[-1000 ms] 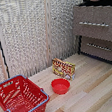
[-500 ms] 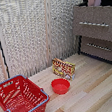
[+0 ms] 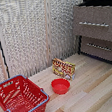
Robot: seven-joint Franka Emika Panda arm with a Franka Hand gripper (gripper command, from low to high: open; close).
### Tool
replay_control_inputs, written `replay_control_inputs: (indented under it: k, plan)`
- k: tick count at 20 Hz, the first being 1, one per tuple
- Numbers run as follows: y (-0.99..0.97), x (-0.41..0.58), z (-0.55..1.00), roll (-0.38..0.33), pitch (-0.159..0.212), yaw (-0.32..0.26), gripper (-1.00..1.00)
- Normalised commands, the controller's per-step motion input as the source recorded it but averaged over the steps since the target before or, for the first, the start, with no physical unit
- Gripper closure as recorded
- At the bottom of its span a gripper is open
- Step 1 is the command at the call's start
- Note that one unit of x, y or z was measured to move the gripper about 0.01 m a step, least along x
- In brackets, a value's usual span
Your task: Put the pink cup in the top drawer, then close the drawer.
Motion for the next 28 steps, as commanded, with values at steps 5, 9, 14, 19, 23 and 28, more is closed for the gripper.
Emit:
replay_control_inputs:
  k: [5, 9, 14, 19, 23, 28]
  plan:
    - [0.14, 0.000, 0.16, -0.049, 0.058, 0.271, -1.00]
    - [0.20, -0.054, 0.21, -0.145, 0.070, 0.193, -1.00]
    - [0.34, -0.106, 0.07, -0.278, 0.021, 0.075, -1.00]
    - [0.42, -0.131, 0.00, -0.375, 0.000, 0.001, -1.00]
    - [0.39, -0.229, 0.00, -0.375, 0.002, 0.001, -1.00]
    - [0.34, -0.357, -0.04, -0.362, 0.060, 0.031, -1.00]
